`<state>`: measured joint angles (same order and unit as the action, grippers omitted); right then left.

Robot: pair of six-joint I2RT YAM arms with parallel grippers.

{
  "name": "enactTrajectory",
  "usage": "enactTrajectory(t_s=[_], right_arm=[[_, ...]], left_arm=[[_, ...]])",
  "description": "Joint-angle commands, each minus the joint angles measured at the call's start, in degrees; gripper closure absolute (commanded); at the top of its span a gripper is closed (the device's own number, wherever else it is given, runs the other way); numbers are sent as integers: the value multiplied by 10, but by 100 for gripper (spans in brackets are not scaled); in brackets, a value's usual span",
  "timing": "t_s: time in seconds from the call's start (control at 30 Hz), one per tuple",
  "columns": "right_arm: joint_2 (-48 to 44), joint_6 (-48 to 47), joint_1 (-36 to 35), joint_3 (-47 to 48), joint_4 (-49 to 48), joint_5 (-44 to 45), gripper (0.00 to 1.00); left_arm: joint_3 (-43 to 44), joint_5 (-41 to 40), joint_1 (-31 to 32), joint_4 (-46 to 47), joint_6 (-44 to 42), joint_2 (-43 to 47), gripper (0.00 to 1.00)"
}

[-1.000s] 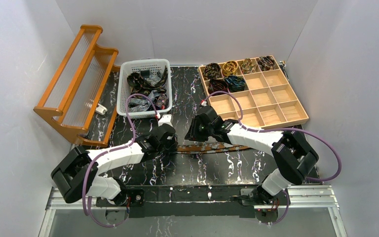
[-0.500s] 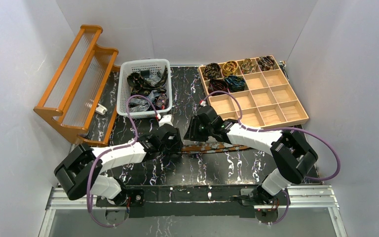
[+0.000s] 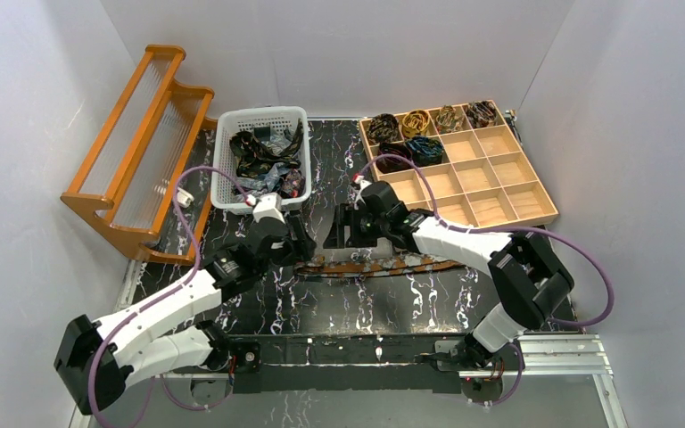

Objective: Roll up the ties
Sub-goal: Roll the tie at the center of the board.

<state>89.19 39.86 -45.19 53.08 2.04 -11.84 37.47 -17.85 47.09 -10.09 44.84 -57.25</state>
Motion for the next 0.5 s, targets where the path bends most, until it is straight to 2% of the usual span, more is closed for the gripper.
enactTrajectory(t_s=[0.0, 0.1, 0.23, 0.47], right_arm=[[28, -142, -9, 49, -70, -91, 13], [58, -248, -15, 55, -97, -131, 2], [97, -401, -41, 59, -138, -141, 1], [155, -529, -87, 92, -138, -137, 1]], left_arm=[[-22, -2, -82, -99, 11, 38, 33], [-42, 62, -158, -105, 12, 65, 32], [-64, 134, -233, -102, 25, 69, 31], [-81, 158, -264, -122, 33, 93, 31]])
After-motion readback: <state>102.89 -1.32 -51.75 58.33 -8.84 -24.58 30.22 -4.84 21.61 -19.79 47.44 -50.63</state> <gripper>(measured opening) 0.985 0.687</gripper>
